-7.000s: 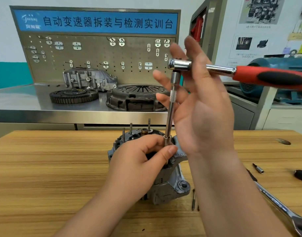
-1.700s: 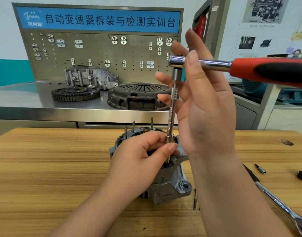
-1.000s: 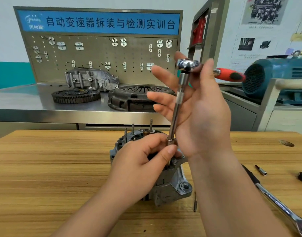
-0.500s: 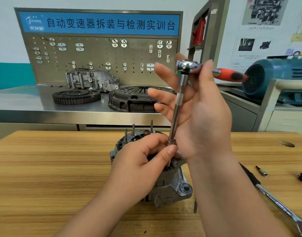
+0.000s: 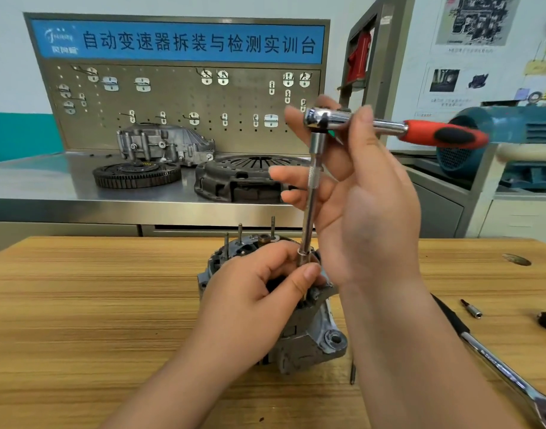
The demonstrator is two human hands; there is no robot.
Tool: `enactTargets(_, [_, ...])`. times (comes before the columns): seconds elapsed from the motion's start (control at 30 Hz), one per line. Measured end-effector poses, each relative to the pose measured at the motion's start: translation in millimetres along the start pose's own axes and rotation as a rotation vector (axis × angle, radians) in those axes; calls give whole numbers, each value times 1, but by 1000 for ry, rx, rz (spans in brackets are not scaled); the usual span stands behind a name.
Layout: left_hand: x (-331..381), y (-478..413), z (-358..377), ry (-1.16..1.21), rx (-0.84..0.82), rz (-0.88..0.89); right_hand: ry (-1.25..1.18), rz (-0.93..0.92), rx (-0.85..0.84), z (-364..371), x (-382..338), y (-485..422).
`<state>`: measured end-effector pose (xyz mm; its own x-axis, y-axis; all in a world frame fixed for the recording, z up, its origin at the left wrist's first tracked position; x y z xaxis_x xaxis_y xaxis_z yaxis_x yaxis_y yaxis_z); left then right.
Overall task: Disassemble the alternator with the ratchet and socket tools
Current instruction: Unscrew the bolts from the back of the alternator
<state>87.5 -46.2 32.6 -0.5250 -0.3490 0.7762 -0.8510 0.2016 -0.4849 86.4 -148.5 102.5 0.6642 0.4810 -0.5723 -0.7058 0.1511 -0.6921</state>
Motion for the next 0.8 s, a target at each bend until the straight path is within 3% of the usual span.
enactTargets(0.1, [1, 0, 1, -6, 3, 13, 3, 35, -12, 1, 1, 0])
enactTargets(0.33, [0, -1, 0, 29, 61, -43, 110, -139, -73, 7, -2, 2])
enactTargets(0.6, [-2, 0, 2, -13, -6, 9, -52, 111, -35, 0, 1, -2])
enactTargets(0.8, [-3, -1, 1, 26, 56, -43, 103, -65, -101, 6, 0, 1])
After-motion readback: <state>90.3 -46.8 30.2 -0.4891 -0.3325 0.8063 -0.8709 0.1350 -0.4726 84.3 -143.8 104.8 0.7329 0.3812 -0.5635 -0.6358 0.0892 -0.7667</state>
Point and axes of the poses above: each hand's wrist, its own y-axis away from the middle knuckle, its own z-axis out of the palm, x = y × z, the point moved 2 cm from there along -y, towards the middle knuckle, and after that the axes turned 7 degrees about -z, right-handed, at the moved point
